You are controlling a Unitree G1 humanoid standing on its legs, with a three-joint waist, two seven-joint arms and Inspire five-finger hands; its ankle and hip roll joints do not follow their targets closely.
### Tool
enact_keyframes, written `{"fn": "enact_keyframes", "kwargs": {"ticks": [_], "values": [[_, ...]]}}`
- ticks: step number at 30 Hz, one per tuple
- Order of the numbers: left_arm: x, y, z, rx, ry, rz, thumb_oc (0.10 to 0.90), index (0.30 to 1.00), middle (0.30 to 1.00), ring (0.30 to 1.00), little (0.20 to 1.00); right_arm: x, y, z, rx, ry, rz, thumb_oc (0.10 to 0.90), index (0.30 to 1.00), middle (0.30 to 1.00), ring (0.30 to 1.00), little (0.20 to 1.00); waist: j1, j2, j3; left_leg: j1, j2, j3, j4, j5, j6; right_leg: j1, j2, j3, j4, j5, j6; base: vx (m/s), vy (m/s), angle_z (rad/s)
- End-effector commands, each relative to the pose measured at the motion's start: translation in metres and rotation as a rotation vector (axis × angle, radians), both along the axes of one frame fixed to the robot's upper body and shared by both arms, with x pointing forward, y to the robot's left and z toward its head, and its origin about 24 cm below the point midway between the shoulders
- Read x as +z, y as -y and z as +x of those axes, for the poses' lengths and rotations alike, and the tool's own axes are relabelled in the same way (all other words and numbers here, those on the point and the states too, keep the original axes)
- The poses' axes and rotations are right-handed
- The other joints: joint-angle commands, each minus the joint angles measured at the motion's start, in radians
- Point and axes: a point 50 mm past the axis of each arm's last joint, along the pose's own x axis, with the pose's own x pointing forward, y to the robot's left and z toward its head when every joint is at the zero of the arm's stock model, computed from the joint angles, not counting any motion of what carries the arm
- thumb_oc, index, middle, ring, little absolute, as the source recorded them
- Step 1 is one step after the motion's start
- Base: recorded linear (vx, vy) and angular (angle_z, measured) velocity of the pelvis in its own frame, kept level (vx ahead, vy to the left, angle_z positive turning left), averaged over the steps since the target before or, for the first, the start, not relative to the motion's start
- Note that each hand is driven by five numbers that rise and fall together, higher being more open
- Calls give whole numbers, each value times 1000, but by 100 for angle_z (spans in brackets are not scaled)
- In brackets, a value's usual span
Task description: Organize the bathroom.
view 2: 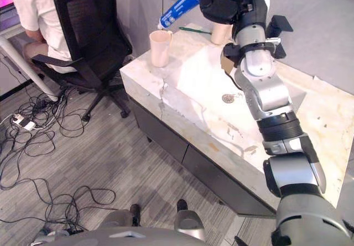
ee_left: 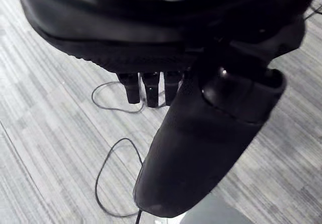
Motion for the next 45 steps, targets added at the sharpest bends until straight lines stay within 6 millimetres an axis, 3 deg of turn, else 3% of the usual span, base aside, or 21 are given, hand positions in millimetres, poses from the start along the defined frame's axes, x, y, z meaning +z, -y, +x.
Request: {"fn": "enact_keyframes", "kwargs": {"ticks": [1,4,6,7,8,9,10,11,13,14,15,18,24,32,37,38,39,40,42,45], "values": [[7,-28,-27,-45,-72,98,800,900,900,900,900,87,-4,-22,-29,367,-9,400,300,300,300,300,26,6,-88,133,1,29,-131,14,33,-57,-10,37,80,-73,65,77,-84,17],[5,-27,-30,-82,-74,103,800,900,900,900,900,88,-2,-20,-49,355,-12,400,300,300,300,300,30,-5,-90,120,6,33,-92,1,28,-55,-5,27,100,-93,52,49,-90,18],[3,-23,-32,-113,-75,102,800,900,900,900,900,90,0,-19,-63,348,-5,400,300,300,300,300,30,-24,-89,78,10,44,22,-35,19,-57,0,21,118,-107,26,38,-118,21],[2,-20,-31,-133,-74,96,800,900,900,900,900,90,0,-19,-67,344,-5,400,300,300,300,300,31,-33,-83,33,16,37,140,-13,4,-55,5,22,119,-106,9,-14,-138,29],[1,-15,-28,-156,-72,88,800,900,900,900,900,89,1,-20,-74,348,-10,400,300,300,300,300,34,-38,-69,-84,27,0,344,73,-22,-53,21,19,121,-95,-23,-40,-93,34],[-1,-7,-25,-183,-84,70,800,900,900,900,900,83,7,-20,-87,370,-24,400,300,300,300,300,46,-34,-34,-240,30,-67,502,135,-21,-36,38,13,141,-98,-60,-29,-39,35],[-2,-6,-24,-191,-86,65,800,900,900,900,900,81,8,-20,-92,374,-27,400,300,300,300,300,46,-32,-30,-267,29,-81,508,145,-20,-36,42,11,145,-98,-65,166,224,65],[-2,0,-17,-242,-92,41,800,900,900,900,900,72,-4,-15,-96,375,-7,400,300,300,300,300,32,-11,-22,-168,51,-75,202,83,13,-30,45,43,156,-119,-47,193,245,55],[-2,0,-16,-248,-96,38,800,900,900,900,900,70,-6,-13,-95,375,-6,400,300,300,300,300,35,-17,-14,-161,41,-97,198,89,19,-29,37,60,157,-114,-43,158,181,5],[-2,2,-14,-251,-107,46,800,900,900,900,900,61,-13,-12,-93,394,21,400,300,300,300,300,35,-7,-2,-166,35,-112,171,89,11,-35,18,69,183,-129,-28,204,192,-31],[-4,6,-15,-264,-103,54,800,900,900,900,900,59,-21,-12,-89,386,45,400,300,300,300,300,31,1,-9,-114,31,-81,91,66,18,-40,-4,56,193,-136,-9,205,191,-20],[-5,8,-14,-275,-98,81,800,900,900,900,900,63,-21,-14,-73,398,65,400,300,300,300,300,29,9,0,-66,21,-44,31,57,24,-71,-36,39,216,-129,22,58,120,5],[-3,2,-3,-158,-50,126,800,900,900,900,900,80,-26,-25,-29,439,79,400,300,300,300,300,10,6,27,-80,18,12,27,46,30,-115,-63,42,205,-105,45,-31,37,-26],[-5,2,-20,-141,-136,126,800,900,900,900,900,71,-10,-18,-43,383,105,400,300,300,300,300,18,-15,-6,-98,21,6,104,-9,32,-70,-68,57,169,-105,50,129,34,-12],[-4,-1,-26,-175,-152,139,800,900,900,900,900,60,-5,-16,-41,364,113,400,300,300,300,300,34,-21,-19,-62,-2,14,85,-20,56,-91,-88,4,216,-93,67,81,60,-22],[-4,-4,-29,-164,-155,152,800,900,900,900,900,59,-9,-17,-14,364,122,400,300,300,300,300,32,-21,-5,-32,1,30,74,-32,70,-180,-105,3,335,-22,81,113,-36,-34],[-3,-7,-28,-94,-127,162,800,900,900,900,900,59,-20,-18,33,362,122,400,300,300,300,300,6,-32,12,20,2,65,70,-69,70,-307,-104,47,295,65,110,201,-120,-72],[-2,-8,-21,-106,-109,166,800,900,900,900,900,58,-25,-18,44,365,115,400,300,300,300,300,-11,-46,16,34,-9,66,77,-93,70,-308,-90,80,174,79,119,221,-187,-102],[1,-13,-10,-140,-100,186,800,900,900,900,900,58,-34,-18,56,368,109,400,300,300,300,300,-22,-56,27,3,-11,56,140,-119,72,-272,-57,98,181,43,102,114,-203,-37],[0,-4,5,-134,-52,152,800,900,900,900,900,58,-45,-17,44,347,89,400,300,300,300,300,-27,-57,26,-34,7,59,192,-101,59,-221,-28,69,195,-10,57,68,-131,50]]}}
